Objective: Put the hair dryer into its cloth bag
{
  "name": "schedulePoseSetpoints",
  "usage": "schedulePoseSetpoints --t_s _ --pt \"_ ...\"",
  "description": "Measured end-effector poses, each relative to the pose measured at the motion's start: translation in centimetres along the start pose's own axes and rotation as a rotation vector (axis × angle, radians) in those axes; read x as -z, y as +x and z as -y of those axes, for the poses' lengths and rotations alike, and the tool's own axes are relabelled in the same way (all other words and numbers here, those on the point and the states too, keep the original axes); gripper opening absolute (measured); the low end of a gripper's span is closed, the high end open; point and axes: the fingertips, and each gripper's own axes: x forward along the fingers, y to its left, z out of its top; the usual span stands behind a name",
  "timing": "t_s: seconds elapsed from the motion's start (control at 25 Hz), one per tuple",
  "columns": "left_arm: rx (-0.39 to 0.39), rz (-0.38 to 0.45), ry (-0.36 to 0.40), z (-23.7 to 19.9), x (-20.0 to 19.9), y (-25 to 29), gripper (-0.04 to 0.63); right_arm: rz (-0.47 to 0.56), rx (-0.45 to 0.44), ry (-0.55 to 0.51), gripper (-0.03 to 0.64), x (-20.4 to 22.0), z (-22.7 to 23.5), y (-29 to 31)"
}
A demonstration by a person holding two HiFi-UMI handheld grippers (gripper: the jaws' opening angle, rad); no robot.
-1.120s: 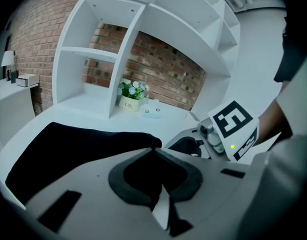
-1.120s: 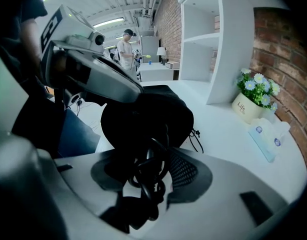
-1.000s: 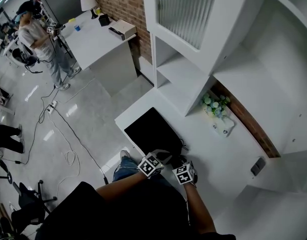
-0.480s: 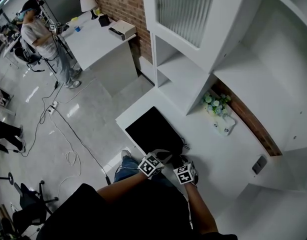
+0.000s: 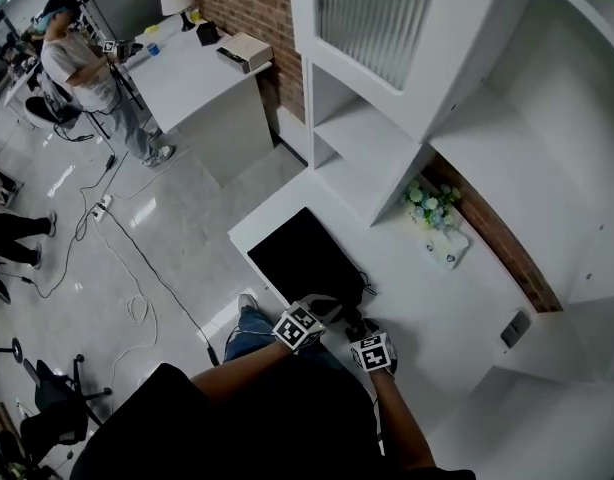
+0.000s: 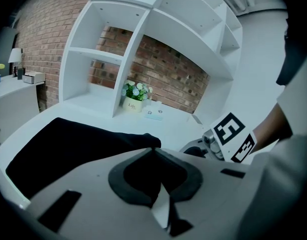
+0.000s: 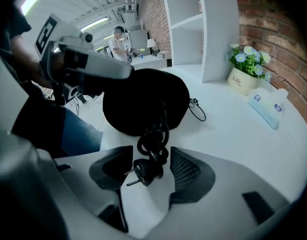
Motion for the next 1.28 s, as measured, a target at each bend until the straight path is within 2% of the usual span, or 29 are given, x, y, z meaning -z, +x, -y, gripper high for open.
schedulePoseSetpoints --t_s 0.36,0.72,1.28 --pt "0.001 0.010 0.000 0.0 -0.4 -0.2 0.031 0.006 0.002 0.007 0.207 -0.1 -0.1 -0.1" --pt "0.008 0.066 0.007 0.1 -2.0 -0.4 0.031 0.080 0.009 -0.003 0.199 -3.6 0.6 -1.1" --pt "0.040 0.055 0.017 -0.3 -2.2 -0.8 0.031 0.123 -0.021 -0.054 0.199 -8.1 -0.3 1.7"
